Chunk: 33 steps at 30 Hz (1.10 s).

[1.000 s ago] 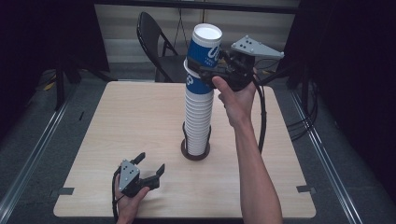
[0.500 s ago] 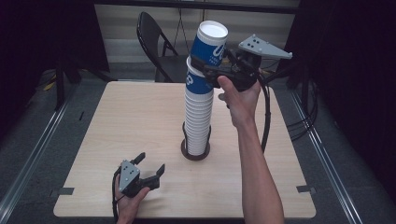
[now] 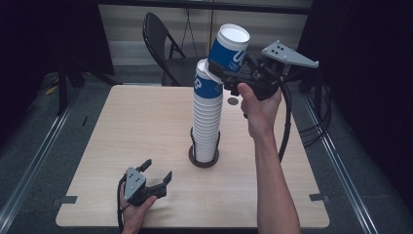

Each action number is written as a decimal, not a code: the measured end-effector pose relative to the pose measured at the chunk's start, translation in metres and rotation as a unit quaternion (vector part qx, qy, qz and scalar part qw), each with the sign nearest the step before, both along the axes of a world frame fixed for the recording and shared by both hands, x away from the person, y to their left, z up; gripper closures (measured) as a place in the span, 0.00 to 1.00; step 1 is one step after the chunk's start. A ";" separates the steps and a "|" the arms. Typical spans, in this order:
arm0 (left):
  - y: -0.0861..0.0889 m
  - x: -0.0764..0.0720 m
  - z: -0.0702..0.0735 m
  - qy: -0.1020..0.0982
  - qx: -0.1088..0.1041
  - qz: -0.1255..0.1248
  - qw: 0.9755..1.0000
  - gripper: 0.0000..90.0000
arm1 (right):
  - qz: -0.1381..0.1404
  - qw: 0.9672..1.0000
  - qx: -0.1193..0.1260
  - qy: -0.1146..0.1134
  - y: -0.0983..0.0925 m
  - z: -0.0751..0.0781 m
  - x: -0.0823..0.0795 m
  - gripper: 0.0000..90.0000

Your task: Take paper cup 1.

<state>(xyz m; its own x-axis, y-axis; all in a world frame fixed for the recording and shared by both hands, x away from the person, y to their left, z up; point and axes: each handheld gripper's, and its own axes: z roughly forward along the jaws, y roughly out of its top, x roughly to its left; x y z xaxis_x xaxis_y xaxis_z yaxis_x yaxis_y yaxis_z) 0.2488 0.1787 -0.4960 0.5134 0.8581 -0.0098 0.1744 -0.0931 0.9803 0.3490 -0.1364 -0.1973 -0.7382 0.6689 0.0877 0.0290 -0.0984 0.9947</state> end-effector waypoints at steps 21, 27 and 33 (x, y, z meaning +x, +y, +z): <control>0.000 0.000 0.000 0.000 0.000 0.001 1.000 0.17 | -0.022 1.000 0.015 0.006 -0.030 -0.013 -0.027 0.23; 0.000 0.000 0.000 0.003 0.000 0.003 1.000 0.17 | -0.029 0.999 0.013 0.015 -0.040 -0.023 -0.035 0.23; 0.001 0.001 0.000 0.007 -0.012 0.003 1.000 0.18 | -0.032 0.999 0.015 0.028 -0.044 -0.040 -0.040 0.23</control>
